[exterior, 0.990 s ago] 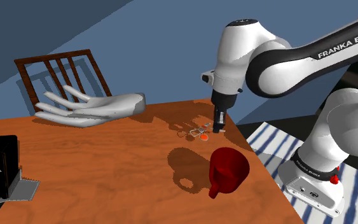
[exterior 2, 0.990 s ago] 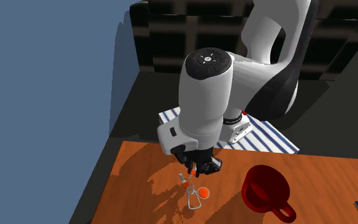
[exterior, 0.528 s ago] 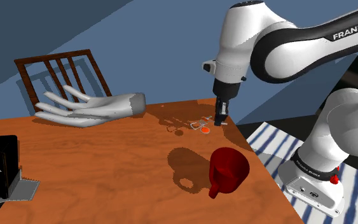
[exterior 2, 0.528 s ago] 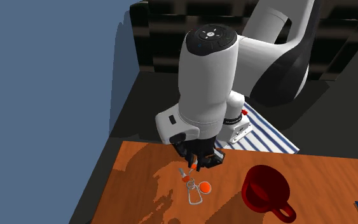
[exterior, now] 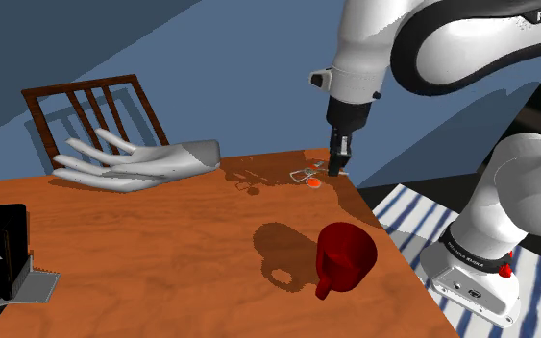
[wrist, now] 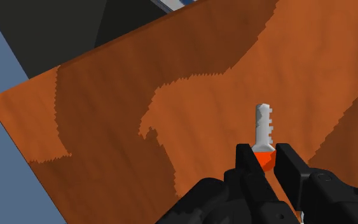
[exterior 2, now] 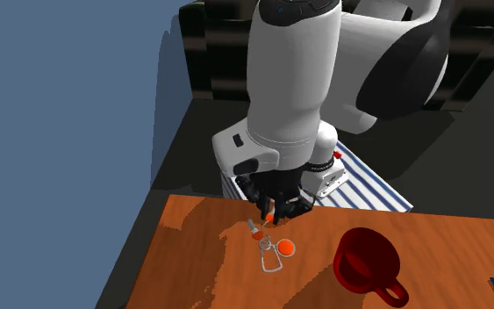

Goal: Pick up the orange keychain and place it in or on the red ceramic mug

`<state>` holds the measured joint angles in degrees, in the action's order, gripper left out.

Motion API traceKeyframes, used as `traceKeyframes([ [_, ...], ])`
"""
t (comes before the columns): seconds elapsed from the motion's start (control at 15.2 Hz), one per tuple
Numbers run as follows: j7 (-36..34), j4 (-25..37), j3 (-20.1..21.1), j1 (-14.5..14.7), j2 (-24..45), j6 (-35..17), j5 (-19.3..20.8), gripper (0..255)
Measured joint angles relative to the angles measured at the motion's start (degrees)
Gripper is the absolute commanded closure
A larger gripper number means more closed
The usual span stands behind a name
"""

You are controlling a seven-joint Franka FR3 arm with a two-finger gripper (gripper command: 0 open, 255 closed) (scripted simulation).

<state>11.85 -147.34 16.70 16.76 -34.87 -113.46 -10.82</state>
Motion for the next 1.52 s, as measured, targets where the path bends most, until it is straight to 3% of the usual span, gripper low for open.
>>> traceKeyframes([
  [0.66, -0.9, 6.2, -0.5, 0.1, -1.6, 7.7, 0.4, 255],
  [1.52, -17.1, 6.5, 12.3, 8.6, -8.3, 12.4, -9.3, 255],
])
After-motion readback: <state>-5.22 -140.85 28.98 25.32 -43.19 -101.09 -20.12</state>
